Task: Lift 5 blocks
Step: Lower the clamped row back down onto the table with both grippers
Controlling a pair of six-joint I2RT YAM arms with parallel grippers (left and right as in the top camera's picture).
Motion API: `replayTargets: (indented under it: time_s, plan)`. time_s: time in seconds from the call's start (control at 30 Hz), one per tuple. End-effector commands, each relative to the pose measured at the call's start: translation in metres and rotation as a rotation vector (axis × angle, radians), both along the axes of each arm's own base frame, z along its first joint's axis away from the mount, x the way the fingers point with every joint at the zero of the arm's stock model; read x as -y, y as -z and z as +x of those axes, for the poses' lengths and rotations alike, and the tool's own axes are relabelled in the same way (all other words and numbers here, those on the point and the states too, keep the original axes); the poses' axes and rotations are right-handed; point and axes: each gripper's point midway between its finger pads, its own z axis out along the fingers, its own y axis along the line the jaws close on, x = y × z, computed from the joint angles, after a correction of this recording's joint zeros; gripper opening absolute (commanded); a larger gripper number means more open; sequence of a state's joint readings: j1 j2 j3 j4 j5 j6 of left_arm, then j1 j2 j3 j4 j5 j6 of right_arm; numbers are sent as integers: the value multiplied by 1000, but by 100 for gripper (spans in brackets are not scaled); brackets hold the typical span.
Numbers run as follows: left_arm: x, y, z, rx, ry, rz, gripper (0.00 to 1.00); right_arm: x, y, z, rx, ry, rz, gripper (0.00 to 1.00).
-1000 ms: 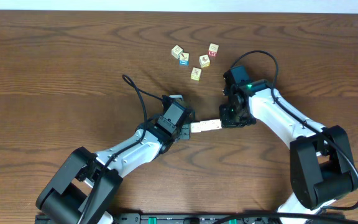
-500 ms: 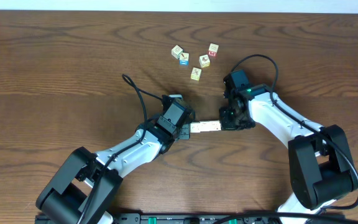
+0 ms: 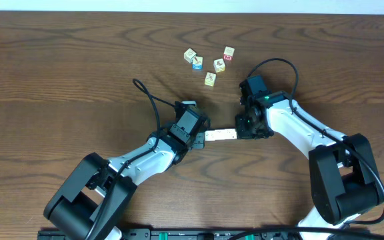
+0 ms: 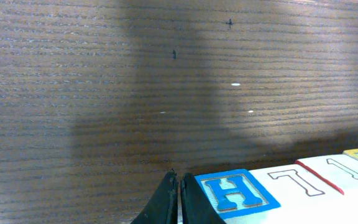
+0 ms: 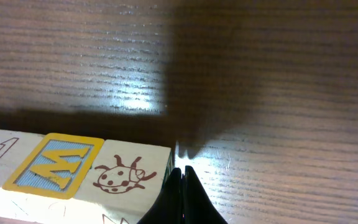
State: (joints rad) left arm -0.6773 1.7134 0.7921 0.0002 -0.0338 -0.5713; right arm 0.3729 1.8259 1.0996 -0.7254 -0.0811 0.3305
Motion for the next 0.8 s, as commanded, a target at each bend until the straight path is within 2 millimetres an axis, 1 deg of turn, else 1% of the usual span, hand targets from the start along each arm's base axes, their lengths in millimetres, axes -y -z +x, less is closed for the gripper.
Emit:
replayTargets:
  time_s: [0.0,0.1,0.23,0.43,0.57,0.77]
  plan:
    - [84,-34,-21,-29,226,-238,7,-86,-9,-42,-134,-156,318,1]
    - [80,-31,-20,-24,215,-217,7,-84,-3,-45,-146,-153,306,1]
    - [69,-20,-19,-27,196,-155,7,-81,2,-44,-143,-151,287,1]
    - [58,-4,-19,-42,171,-88,7,-68,8,-37,-107,-151,202,1]
    - [52,-3,-15,-20,159,-49,7,-55,12,-34,-89,-142,127,1]
    - [37,-5,-1,41,126,23,8,-37,15,-18,-19,-129,17,1]
